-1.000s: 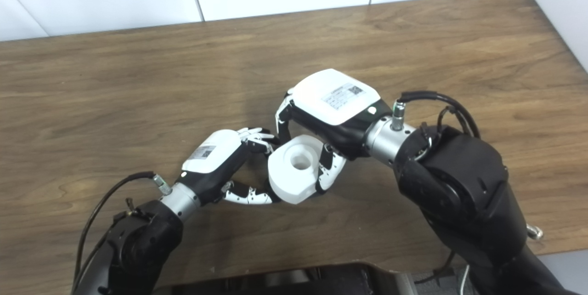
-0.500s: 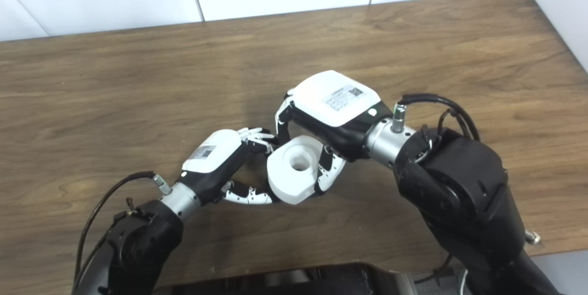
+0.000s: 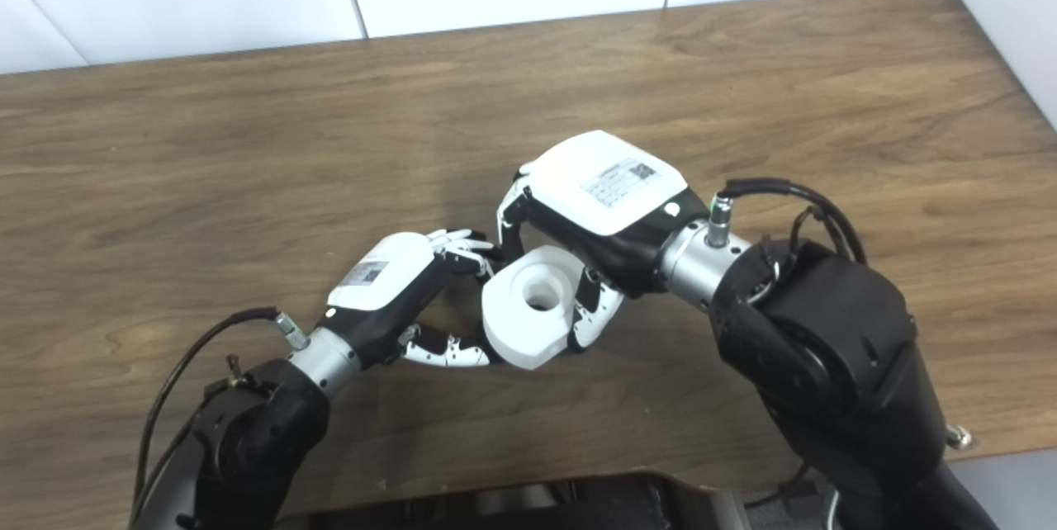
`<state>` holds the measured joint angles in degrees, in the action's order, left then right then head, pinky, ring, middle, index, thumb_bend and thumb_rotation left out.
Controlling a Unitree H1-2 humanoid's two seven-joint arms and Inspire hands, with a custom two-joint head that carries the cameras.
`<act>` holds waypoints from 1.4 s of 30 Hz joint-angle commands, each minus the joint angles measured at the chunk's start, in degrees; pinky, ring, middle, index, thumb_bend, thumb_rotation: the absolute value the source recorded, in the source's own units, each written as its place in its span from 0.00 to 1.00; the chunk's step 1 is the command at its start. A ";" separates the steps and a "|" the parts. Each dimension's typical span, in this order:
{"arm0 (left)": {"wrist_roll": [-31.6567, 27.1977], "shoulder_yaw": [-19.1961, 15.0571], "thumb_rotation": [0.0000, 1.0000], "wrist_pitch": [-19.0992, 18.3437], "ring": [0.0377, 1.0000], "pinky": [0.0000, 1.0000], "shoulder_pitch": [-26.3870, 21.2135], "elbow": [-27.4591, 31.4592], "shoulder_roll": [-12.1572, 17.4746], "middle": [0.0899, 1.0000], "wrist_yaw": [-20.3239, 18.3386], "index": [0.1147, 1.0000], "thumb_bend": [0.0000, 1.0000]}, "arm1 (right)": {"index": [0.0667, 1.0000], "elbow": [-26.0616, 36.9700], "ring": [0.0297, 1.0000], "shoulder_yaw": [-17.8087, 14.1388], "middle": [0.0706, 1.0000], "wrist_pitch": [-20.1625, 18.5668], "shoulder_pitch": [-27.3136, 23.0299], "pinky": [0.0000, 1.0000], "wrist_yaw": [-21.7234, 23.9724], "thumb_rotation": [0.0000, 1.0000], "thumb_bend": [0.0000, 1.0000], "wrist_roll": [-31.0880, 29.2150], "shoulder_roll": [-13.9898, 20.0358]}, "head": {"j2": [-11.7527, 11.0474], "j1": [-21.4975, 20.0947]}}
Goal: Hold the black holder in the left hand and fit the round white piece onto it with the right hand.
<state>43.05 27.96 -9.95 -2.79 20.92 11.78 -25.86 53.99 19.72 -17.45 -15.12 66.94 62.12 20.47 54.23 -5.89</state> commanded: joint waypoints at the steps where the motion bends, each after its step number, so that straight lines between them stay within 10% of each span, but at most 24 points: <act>1: 0.02 0.38 0.06 -0.62 0.92 0.93 -0.43 0.84 0.20 0.81 -1.72 0.42 0.51 | 0.44 -0.02 0.86 0.69 0.74 3.12 1.28 0.80 4.57 0.14 0.53 -0.09 0.26 | 0.06 -0.01; 42: 0.02 0.58 0.06 -1.00 0.91 0.92 -0.59 1.17 0.48 0.81 -1.83 0.42 0.51 | 0.44 -1.07 0.86 0.17 0.74 4.06 2.24 0.80 4.43 0.14 0.52 -0.07 -0.29 | 0.45 -0.47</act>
<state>42.94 28.14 -10.59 -2.82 21.41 11.89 -26.04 54.23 19.21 -16.06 -13.90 66.98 62.62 19.80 54.67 -6.33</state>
